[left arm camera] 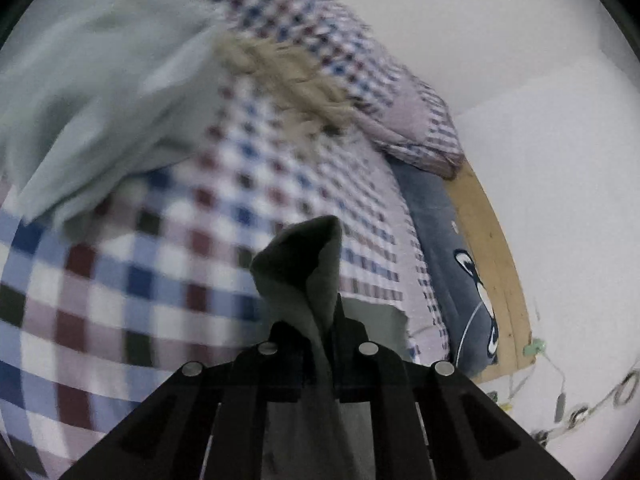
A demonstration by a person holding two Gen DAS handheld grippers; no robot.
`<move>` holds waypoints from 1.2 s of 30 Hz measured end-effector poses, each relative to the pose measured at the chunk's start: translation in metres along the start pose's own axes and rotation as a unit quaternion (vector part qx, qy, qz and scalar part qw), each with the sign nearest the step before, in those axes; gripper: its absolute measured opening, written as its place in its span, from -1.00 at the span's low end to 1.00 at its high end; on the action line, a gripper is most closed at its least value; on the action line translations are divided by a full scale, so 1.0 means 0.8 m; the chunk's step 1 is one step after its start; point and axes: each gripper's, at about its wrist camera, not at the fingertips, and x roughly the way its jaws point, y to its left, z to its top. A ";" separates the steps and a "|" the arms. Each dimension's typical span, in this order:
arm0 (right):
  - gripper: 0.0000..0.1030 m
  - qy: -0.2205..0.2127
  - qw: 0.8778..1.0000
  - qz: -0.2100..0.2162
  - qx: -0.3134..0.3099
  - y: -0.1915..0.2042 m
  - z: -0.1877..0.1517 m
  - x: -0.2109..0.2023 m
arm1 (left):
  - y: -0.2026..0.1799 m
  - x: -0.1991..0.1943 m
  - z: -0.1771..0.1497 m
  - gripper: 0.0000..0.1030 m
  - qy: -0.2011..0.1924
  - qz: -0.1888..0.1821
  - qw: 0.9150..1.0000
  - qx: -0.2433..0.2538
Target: Fold clothes
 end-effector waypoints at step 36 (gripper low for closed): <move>-0.87 0.108 0.908 -0.097 0.393 -0.315 -0.212 -0.109 | -0.258 0.395 -0.106 -0.72 0.128 0.142 0.981 0.040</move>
